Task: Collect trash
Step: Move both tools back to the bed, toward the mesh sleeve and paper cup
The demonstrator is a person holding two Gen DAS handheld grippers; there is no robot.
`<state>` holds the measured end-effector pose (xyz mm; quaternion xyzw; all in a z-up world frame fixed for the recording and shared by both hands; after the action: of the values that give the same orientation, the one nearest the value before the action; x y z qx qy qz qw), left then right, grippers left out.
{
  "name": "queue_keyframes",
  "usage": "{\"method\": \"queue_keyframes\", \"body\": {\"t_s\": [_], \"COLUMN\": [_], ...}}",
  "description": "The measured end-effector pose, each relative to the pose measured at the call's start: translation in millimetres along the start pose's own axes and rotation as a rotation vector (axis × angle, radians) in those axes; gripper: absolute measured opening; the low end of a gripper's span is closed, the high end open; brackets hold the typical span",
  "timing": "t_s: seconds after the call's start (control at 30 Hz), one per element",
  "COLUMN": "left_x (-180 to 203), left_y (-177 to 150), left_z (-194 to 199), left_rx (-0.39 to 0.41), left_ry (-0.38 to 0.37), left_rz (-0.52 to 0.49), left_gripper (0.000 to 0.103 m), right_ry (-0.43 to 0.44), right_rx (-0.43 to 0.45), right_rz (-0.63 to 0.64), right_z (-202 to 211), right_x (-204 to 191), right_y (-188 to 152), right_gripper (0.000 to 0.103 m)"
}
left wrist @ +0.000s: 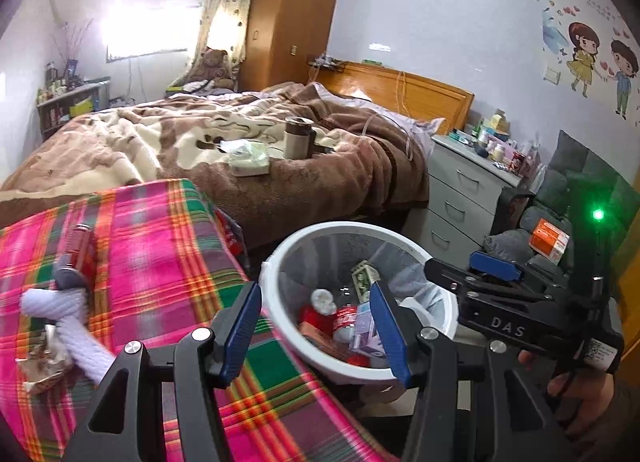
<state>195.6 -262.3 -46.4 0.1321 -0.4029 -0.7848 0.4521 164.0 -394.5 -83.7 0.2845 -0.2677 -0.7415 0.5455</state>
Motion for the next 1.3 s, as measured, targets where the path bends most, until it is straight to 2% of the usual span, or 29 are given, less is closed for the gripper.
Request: {"method": "queue_keyframes", "body": {"t_s": [0.23,0.57,0.93,1.3], "left_x": [-27.0,-83.6,-163.3,-224.8], "left_y": [-3.9,-17.5,-44.2,-68.1], "left_z": [30.3,76.0,105.9,112.0], "left_rx": [0.038,0.071,0.097,0.059], "left_ry": [0.046,0.139,0.238,0.296], "left_rz": [0.019,0.041,0.148,0.189], "left_gripper": [0.056,0.056,0.056,0.056], "right_ry": [0.055,0.163,0.274,0.349], "right_rx": [0.029,0.018,-0.024,-0.117], "right_rz": [0.021,0.073,0.168,0.298], "right_z": [10.1,7.2,-2.8,-27.0], "right_x": [-34.0,-87.7,-152.2,-215.2], "right_y": [1.4,-6.7,-23.2,-48.1], "right_gripper": [0.074,0.074,0.074,0.074]}}
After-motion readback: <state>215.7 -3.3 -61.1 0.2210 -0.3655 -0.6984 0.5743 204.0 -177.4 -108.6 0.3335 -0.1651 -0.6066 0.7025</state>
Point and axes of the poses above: each gripper's, at about its wrist camera, not at the fingertips, and z roughly against the way its jaws point, x to its right, y to its top, the point moved 10 cm from there along -z, roughly the way its jaws point, and after that the axes turned 4 degrees about -x, right-handed, at the moved point
